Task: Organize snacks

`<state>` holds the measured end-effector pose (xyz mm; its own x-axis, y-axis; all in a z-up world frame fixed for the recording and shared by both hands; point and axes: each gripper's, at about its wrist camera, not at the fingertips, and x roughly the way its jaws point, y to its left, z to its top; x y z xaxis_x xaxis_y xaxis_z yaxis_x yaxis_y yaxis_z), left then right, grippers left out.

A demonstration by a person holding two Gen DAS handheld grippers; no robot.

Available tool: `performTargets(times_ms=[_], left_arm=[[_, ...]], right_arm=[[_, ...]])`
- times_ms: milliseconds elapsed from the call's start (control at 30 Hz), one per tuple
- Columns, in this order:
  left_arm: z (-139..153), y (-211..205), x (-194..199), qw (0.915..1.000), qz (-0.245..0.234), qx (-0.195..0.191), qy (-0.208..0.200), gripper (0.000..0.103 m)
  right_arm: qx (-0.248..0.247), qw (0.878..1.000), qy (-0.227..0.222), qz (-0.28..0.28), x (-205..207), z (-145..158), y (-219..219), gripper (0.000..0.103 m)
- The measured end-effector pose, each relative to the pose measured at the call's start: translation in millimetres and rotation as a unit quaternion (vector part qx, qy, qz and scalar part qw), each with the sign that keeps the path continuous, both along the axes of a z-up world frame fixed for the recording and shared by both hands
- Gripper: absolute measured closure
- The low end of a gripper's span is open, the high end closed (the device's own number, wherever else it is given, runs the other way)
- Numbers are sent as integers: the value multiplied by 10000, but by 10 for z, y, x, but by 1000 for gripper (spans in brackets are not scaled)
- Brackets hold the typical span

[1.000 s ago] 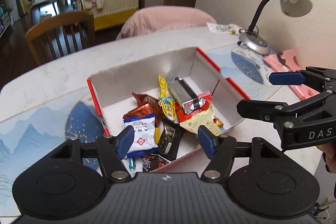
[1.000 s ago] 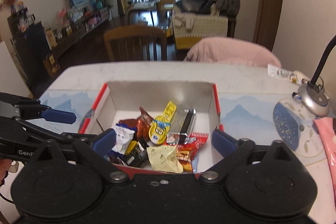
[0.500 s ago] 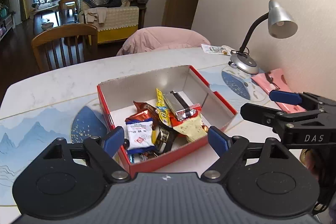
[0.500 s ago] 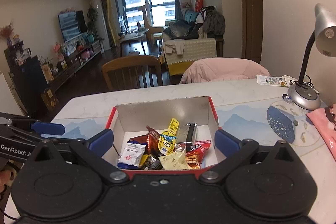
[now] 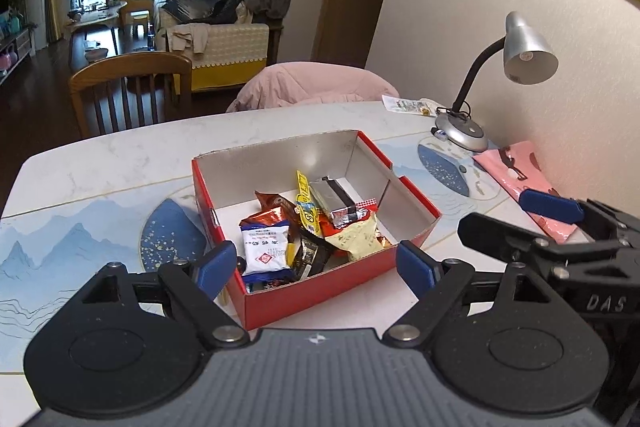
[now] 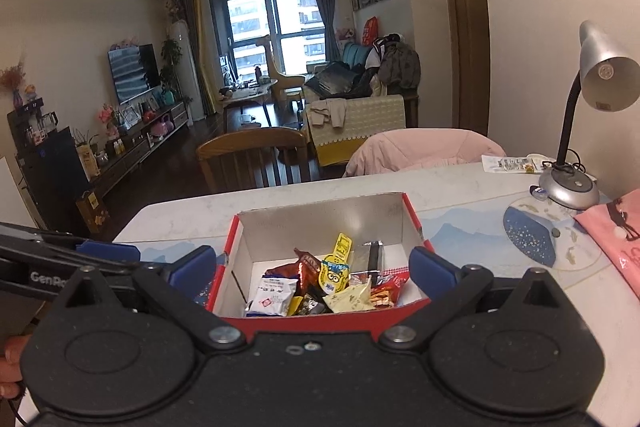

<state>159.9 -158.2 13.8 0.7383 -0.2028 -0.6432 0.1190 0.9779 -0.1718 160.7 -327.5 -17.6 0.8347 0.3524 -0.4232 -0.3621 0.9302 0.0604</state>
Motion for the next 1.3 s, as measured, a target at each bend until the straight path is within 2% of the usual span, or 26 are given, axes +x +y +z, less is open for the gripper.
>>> performTargets(times_ms=[200, 567, 1300], left_arm=[[-31, 9, -71, 9999, 127, 63, -2, 16], [-97, -6, -163, 9998, 195, 18, 98, 16], [-103, -2, -149, 9993, 359, 59, 113, 16]], right_arm=[[267, 9992, -35, -286, -148, -58, 0, 0], [96, 9979, 99, -634, -171, -131, 19, 0], [104, 9975, 223, -657, -131, -167, -16, 0]])
